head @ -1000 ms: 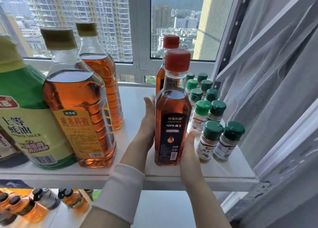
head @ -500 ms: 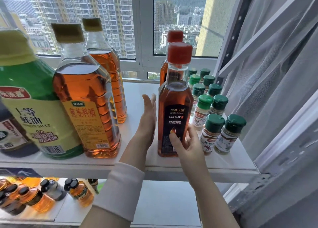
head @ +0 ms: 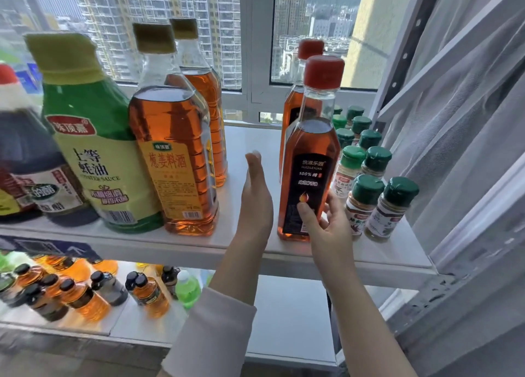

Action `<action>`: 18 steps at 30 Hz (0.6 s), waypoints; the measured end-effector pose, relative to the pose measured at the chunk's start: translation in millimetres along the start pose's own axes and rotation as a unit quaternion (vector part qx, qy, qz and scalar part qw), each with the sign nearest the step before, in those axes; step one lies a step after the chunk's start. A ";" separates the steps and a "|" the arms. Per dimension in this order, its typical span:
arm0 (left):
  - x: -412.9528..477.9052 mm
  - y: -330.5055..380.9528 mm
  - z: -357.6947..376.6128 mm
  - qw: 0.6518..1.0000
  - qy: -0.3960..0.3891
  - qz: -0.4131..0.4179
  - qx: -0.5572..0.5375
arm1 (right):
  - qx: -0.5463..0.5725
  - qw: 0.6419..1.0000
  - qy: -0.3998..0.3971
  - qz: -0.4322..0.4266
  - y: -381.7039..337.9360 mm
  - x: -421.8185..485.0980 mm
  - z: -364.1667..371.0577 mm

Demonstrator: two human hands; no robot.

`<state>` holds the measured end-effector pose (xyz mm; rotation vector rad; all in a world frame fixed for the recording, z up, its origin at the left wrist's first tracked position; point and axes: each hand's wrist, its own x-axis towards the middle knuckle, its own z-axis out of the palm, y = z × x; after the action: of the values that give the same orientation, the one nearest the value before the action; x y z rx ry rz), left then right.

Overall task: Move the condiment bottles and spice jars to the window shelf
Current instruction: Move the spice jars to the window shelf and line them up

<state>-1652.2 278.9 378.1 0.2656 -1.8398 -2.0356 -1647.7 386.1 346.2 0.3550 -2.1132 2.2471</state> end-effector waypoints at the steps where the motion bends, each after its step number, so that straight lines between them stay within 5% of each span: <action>1: -6.1 1.6 -2.4 1.000 0.008 0.017 -0.004 | -0.003 1.000 0.002 0.004 0.8 -1.1 0.0; 4: -30.7 11.2 -11.0 0.996 0.036 0.083 -0.026 | -0.034 0.998 0.037 -0.027 -3.1 -13.0 3.5; 7: -58.6 19.2 -26.3 0.977 0.099 0.185 -0.031 | -0.086 0.976 0.120 -0.158 -12.0 -33.2 10.5; 11: -79.2 9.6 -60.3 0.951 0.218 0.219 -0.025 | -0.069 0.930 0.169 -0.319 -18.6 -54.9 31.4; 14: -78.3 -0.3 -86.9 0.948 0.254 0.187 -0.034 | -0.055 0.952 0.086 -0.287 -16.2 -61.8 59.5; 18: -72.0 -7.7 -110.1 0.972 0.191 0.134 0.017 | -0.053 0.989 -0.030 -0.138 -8.2 -49.7 101.7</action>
<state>-1545.2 207.7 348.6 0.3680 -1.5770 -1.6386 -1583.5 292.5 349.7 0.6719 -2.0522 1.9853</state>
